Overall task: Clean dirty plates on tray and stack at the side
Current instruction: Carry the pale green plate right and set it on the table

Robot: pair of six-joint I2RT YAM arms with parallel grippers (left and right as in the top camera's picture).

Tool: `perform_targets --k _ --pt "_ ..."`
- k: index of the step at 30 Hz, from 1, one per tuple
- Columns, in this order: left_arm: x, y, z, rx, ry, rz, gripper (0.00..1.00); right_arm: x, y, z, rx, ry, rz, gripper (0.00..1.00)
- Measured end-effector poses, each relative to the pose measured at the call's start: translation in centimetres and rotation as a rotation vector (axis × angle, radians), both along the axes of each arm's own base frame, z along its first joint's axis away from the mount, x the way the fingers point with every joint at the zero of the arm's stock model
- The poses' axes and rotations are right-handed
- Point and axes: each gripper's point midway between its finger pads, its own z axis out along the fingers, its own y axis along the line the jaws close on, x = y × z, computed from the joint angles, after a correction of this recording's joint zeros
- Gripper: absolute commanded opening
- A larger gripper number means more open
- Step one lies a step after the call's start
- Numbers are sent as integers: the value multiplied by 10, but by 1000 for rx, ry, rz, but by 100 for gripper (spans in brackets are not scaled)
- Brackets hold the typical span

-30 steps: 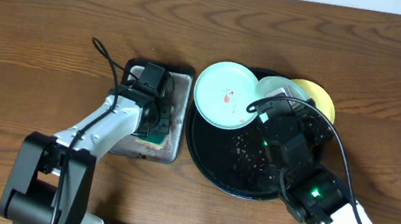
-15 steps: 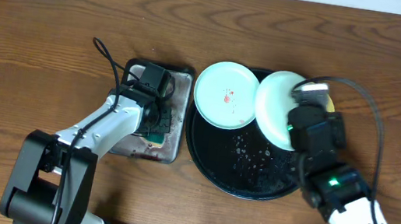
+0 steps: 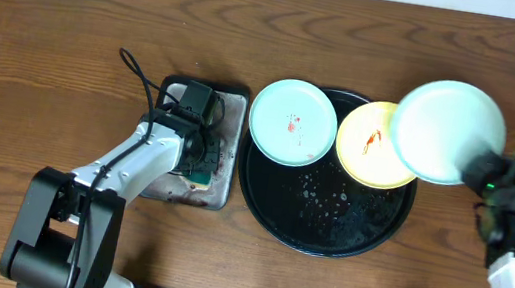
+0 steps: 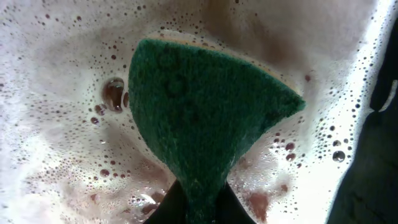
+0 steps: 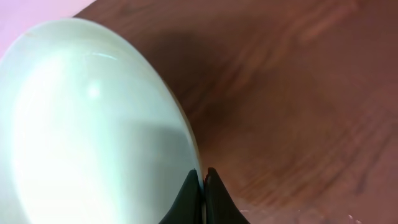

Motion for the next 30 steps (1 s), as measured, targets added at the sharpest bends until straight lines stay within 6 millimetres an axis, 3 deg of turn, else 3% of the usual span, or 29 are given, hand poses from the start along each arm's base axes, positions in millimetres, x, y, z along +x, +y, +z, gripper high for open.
perform_targets --k 5,12,19,21,23,24,27,30 --pt "0 0 0 0 0 0 8 -11 -38 -17 123 15 -141 1" --pt "0 0 0 0 0 0 8 -24 -80 -70 271 109 -331 1" --pt "0 0 0 0 0 0 8 -24 -88 -113 344 188 -382 2" --pt "0 0 0 0 0 0 8 -25 -87 -119 355 204 -387 17" --pt "0 0 0 0 0 0 8 -25 -86 -121 364 208 -389 50" --pt "0 0 0 0 0 0 8 -24 -86 -121 360 207 -382 55" --pt "0 0 0 0 0 0 8 -19 -85 -118 353 187 -343 55" --pt "0 0 0 0 0 0 8 2 -81 -106 351 100 -237 55"
